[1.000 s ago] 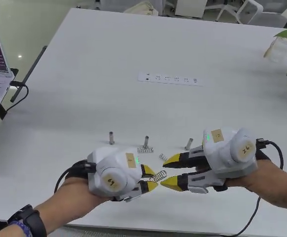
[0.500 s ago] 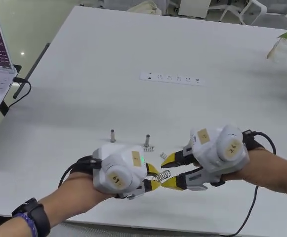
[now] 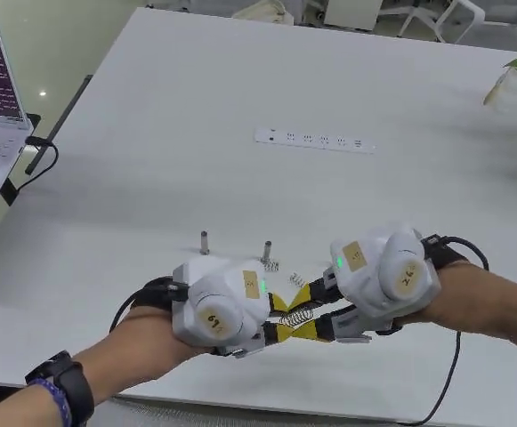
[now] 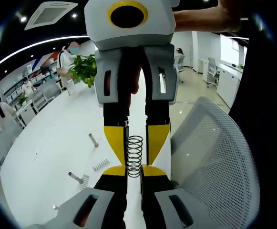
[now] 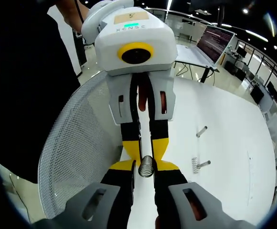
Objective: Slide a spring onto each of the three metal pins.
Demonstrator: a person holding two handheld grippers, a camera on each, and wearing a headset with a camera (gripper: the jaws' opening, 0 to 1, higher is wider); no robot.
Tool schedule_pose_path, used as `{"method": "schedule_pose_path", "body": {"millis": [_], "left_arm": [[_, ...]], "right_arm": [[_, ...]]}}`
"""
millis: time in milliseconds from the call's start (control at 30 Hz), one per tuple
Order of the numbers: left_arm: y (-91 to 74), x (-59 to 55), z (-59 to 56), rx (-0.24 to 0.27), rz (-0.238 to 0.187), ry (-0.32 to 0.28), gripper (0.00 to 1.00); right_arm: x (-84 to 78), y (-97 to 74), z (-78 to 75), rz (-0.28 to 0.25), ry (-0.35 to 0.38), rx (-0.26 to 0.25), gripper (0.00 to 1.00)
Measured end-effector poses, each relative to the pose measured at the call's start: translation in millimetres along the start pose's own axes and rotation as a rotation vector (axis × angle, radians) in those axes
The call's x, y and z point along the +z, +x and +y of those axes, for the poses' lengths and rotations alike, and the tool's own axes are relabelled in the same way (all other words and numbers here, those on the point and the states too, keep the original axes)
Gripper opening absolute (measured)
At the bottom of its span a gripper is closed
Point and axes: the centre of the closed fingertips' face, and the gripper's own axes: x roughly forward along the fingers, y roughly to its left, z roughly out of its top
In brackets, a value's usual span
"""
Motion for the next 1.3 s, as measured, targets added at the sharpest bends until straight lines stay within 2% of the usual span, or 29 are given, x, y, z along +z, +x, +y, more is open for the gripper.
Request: {"method": "schedule_pose_path", "body": {"millis": [267, 567, 600, 667, 767, 933, 1100, 1300], "left_arm": [[2.6, -3.5, -3.4, -0.009, 0.012, 0.013, 0.02], [3.3, -9.6, -1.1, 0.007, 0.009, -0.019, 0.03], [3.3, -11.3, -0.6, 0.009, 0.011, -0.027, 0.03], [3.5, -22.1, 2.2, 0.029, 0.037, -0.037, 0.08], [-0.2, -29.5, 1.6, 0.032, 0.035, -0.073, 0.08], [-8.1, -43.5, 8.0, 0.076, 0.038, -0.139, 0.13], [-15.0, -48.7, 15.2, 0.12, 0.017, -0.207, 0.13], [-26.9, -56.9, 24.4, 0.177, 0.0, -0.273, 0.16]], "right_arm": [[-3.0, 3.5, 0.4, 0.012, -0.008, 0.012, 0.09], [-3.8, 8.8, -2.3, 0.02, -0.006, 0.008, 0.09], [-3.4, 9.2, -2.8, 0.02, -0.004, 0.008, 0.09], [-2.1, 9.3, -3.9, 0.016, 0.001, 0.007, 0.09], [-2.0, 9.6, -4.8, 0.011, 0.004, 0.01, 0.09], [-7.5, 10.9, -6.5, 0.024, 0.012, 0.007, 0.09], [-8.9, 10.5, -6.5, 0.031, 0.016, 0.01, 0.09], [-13.5, 13.5, -15.1, 0.051, 0.015, -0.011, 0.09]]}}
